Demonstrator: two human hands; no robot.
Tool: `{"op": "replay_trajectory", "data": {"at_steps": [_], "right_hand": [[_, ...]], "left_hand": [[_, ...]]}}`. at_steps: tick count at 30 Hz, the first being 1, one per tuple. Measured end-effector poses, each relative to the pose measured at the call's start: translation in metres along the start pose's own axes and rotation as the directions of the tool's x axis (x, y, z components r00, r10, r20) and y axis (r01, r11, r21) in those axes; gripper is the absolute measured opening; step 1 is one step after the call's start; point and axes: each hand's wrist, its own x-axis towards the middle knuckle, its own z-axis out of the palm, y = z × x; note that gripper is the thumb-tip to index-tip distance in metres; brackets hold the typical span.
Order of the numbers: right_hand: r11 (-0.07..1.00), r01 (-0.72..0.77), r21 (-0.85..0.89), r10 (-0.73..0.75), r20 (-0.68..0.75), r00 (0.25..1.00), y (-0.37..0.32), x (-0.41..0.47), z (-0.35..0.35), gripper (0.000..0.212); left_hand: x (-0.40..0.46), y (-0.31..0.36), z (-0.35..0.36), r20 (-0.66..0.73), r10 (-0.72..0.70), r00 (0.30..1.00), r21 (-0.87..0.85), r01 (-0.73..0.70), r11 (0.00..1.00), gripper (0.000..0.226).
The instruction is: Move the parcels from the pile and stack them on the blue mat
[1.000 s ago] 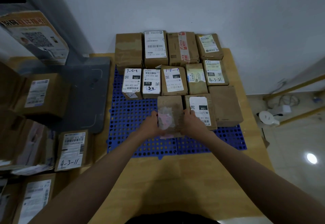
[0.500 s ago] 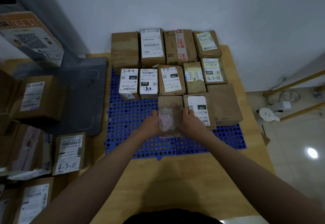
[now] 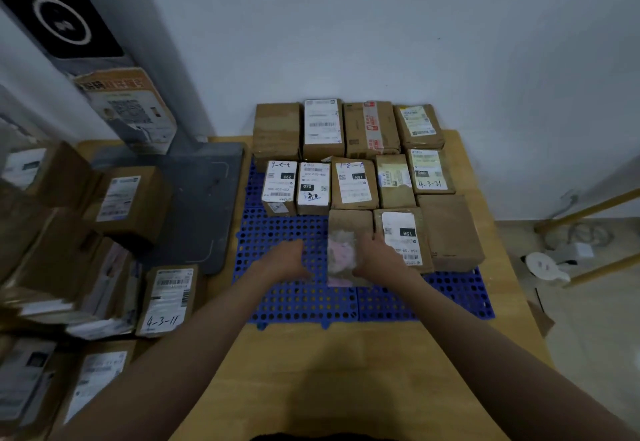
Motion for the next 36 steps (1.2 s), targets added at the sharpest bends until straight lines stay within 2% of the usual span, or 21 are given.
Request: {"op": "replay_trajectory", "data": {"at_steps": [3,9,13,17,20,23,28,33,36], "right_hand": [[0.997,0.07,-0.018,-0.069,0.048,0.996,-0.024,-0.007,0.0,0.076],[0.964,0.248,-0.094,-0.23,0.17,0.958,-0.089,-0.018,0.015,0.059],[0.938,0.323,-0.122,-0.289,0.238,0.927,-0.135,-0.031,0.034,0.055],[0.912,0.389,-0.131,-0.346,0.265,0.9,-0.174,-0.049,0.057,0.056],[0.892,0.429,-0.145,-0.378,0.285,0.881,-0.202,-0.064,0.074,0.055],[0.882,0.44,-0.166,-0.383,0.291,0.877,-0.231,-0.082,0.09,0.058],[0.874,0.453,-0.175,-0.398,0.277,0.875,-0.276,-0.113,0.112,0.063],[0.884,0.449,-0.131,-0.406,0.261,0.876,-0.316,-0.138,0.132,0.052],[0.892,0.442,-0.097,-0.405,0.265,0.875,-0.34,-0.152,0.144,0.053]], "left_hand": [[-0.023,-0.023,-0.008,-0.008,-0.037,0.999,-0.039,0.036,0.999,0.063],[-0.087,-0.073,-0.004,-0.099,-0.124,0.987,-0.122,0.111,0.986,0.056],[-0.129,-0.106,0.008,-0.137,-0.194,0.971,-0.201,0.164,0.966,0.042],[-0.167,-0.138,0.022,-0.174,-0.286,0.942,-0.251,0.239,0.938,0.048],[-0.195,-0.162,0.03,-0.204,-0.287,0.936,-0.257,0.232,0.938,0.057],[-0.222,-0.184,0.035,-0.203,-0.292,0.935,-0.289,0.228,0.93,0.058],[-0.269,-0.218,0.04,-0.238,-0.271,0.933,-0.299,0.195,0.934,0.046],[-0.308,-0.261,0.052,-0.278,-0.295,0.914,-0.292,0.213,0.933,0.048],[-0.33,-0.287,0.054,-0.312,-0.286,0.906,-0.273,0.203,0.94,0.043]]}}
